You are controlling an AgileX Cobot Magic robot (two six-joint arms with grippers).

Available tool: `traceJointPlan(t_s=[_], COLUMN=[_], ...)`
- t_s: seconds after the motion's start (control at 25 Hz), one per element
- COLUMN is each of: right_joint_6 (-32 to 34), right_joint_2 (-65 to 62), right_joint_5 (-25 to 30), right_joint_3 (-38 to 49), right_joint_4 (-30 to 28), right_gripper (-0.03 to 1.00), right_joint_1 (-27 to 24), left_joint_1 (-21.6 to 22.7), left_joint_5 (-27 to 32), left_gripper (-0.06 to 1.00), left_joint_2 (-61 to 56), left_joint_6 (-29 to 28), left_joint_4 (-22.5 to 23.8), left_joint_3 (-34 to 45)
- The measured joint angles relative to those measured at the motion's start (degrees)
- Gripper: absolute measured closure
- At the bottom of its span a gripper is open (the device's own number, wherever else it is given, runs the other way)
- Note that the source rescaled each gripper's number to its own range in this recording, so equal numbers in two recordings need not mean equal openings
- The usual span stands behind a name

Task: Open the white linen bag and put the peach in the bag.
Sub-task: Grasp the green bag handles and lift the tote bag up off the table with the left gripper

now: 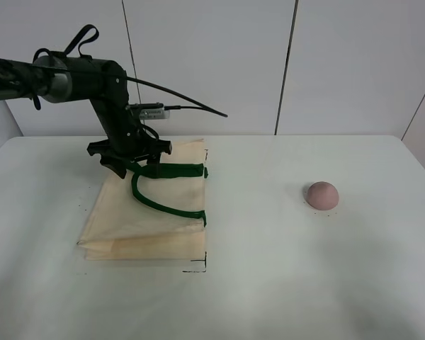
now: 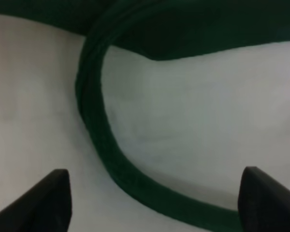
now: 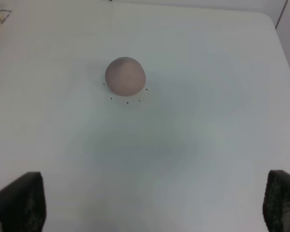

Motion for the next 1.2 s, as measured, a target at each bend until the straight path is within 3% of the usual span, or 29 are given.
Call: traceJointPlan(t_s=[0.6, 0.88, 1.04, 1.16, 1.2], right_joint_6=[0.0, 0.0, 0.0, 0.0, 0.0], right_joint_2=[0.0, 0.0, 0.0, 0.0, 0.0], right_joint_5=[0.0, 0.0, 0.0, 0.0, 0.0], right_joint_3=[0.0, 0.0, 0.0, 0.0, 0.0], right_joint_4=[0.0, 0.0, 0.0, 0.0, 0.0], right_gripper=[-0.03, -0.03, -0.03, -0.03, -0.03], right_joint_1=[0.0, 0.0, 0.0, 0.0, 0.0], left_joint_1=[1.0, 1.1, 1.1, 1.1, 1.1], left_joint_5=[-3.8, -4.7, -4.7, -4.6, -4.5], left_gripper=[-0.06, 0.07, 0.26, 0.58, 0.73], left_joint_2=[6.4, 7.3, 7.3, 7.3, 7.3], left_joint_6=[-0.1, -0.1, -0.3, -2.6, -3.3], left_joint_4=[1.0, 2.2, 2.5, 3.9, 4.4], left_joint_3=[0.0, 0.0, 0.0, 0.0, 0.0])
